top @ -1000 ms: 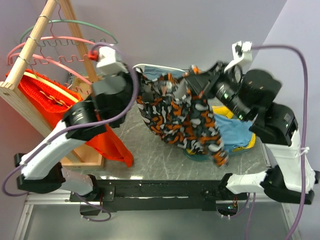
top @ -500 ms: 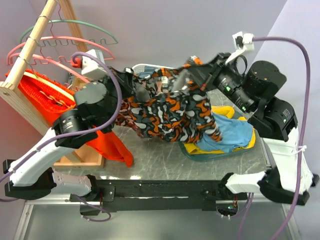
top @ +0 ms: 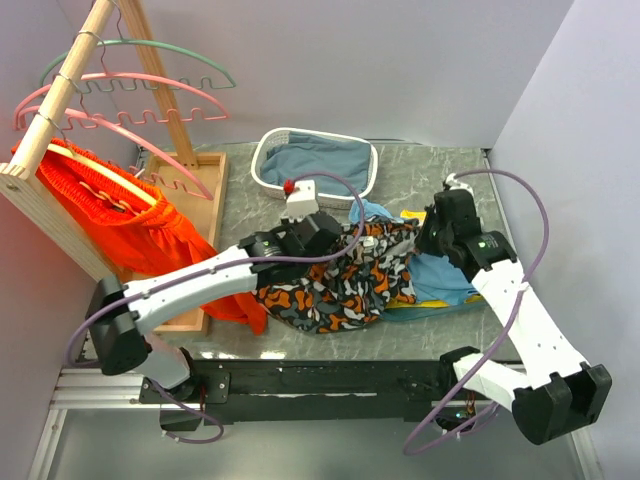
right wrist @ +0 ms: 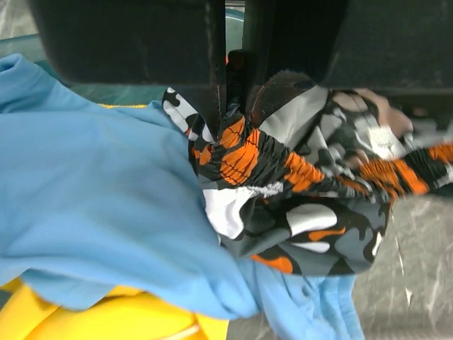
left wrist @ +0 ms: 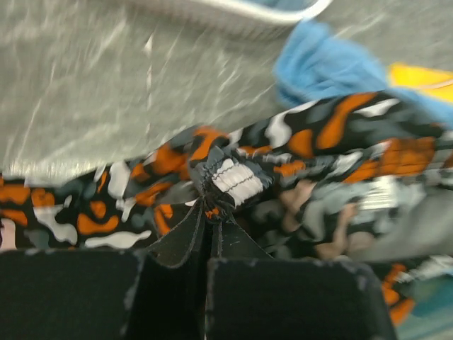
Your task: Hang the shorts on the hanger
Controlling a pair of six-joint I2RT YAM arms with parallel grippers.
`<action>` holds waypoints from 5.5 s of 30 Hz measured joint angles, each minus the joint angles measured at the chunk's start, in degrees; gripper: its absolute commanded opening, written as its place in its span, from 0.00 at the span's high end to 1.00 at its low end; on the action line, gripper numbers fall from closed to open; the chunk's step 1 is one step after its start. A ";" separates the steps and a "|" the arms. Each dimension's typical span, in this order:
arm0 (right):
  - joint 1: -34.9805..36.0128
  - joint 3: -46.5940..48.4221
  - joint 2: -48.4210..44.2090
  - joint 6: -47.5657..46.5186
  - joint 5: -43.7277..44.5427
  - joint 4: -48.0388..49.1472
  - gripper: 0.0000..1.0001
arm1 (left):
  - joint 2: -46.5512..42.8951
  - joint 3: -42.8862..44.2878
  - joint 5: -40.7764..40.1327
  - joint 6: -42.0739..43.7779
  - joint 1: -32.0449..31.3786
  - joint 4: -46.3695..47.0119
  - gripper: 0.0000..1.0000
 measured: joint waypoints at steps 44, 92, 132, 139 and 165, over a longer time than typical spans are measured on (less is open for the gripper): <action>40.30 73.24 51.12 -20.39 -20.35 15.02 0.23 | 4.20 -24.17 14.40 -6.78 4.02 14.43 0.99; 42.51 79.17 62.95 -21.16 -23.08 26.47 1.00 | 0.42 -31.01 20.61 -4.52 8.04 22.95 0.99; 40.11 66.36 56.04 -14.49 -29.81 44.74 1.00 | -1.86 -31.01 20.39 -4.22 8.37 20.94 0.99; 39.71 65.24 54.29 -14.27 -29.79 45.75 1.00 | -2.36 -31.01 20.39 -4.20 8.41 20.22 0.99; 33.90 53.51 49.88 -2.43 -36.63 60.04 1.00 | -2.36 -31.01 20.41 -4.15 8.70 20.13 0.99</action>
